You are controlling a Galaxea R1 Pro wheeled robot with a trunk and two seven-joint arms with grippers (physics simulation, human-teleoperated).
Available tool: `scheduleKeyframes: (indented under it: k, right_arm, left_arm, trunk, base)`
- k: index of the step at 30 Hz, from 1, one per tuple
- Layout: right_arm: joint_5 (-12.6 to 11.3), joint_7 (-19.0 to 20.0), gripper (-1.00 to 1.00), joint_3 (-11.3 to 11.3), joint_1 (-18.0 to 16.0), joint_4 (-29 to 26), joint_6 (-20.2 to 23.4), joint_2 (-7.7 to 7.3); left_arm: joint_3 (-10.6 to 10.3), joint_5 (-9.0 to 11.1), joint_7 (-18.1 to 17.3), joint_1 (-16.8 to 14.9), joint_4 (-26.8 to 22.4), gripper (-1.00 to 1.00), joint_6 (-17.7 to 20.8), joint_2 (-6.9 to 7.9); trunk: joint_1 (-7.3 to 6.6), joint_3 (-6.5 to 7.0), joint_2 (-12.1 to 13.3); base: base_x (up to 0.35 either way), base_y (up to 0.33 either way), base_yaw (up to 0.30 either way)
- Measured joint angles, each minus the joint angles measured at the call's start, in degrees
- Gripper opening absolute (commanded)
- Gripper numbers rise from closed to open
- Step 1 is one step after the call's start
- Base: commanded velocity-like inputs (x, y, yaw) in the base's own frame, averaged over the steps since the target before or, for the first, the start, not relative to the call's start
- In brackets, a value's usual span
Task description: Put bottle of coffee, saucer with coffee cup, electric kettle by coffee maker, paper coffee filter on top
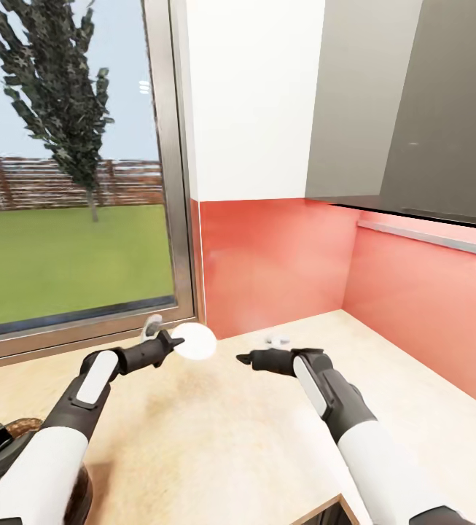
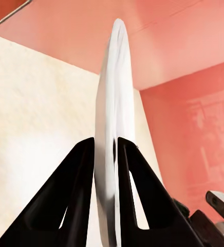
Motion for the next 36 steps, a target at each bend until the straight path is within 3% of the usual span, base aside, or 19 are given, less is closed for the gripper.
scheduleKeyframes:
  k: [4,28,36]
  right_arm:
    - [0.00,-0.09,1.00,0.08,0.00,-1.43,0.00,-1.26]
    - [0.01,-0.13,1.00,0.09,0.00,-1.58,0.00,-1.37]
    - [0.01,-0.16,1.00,0.09,0.00,-1.57,-0.01,-1.37]
  left_arm:
    - [-0.29,0.54,-0.24,0.01,0.03,-1.00,0.07,0.27]
    - [-0.58,0.46,-0.56,0.98,0.56,-1.00,-0.19,-0.35]
    - [-0.63,0.30,-2.81,2.32,0.42,-1.00,-0.36,-0.44]
  trunk:
    - [0.01,0.00,0.01]
    - [0.03,1.07,0.00]
    - [0.03,1.37,0.01]
  base:
    - [-0.052,-0.037,0.000]
    - [-0.245,-0.163,0.042]
    - [-0.309,-0.115,0.072]
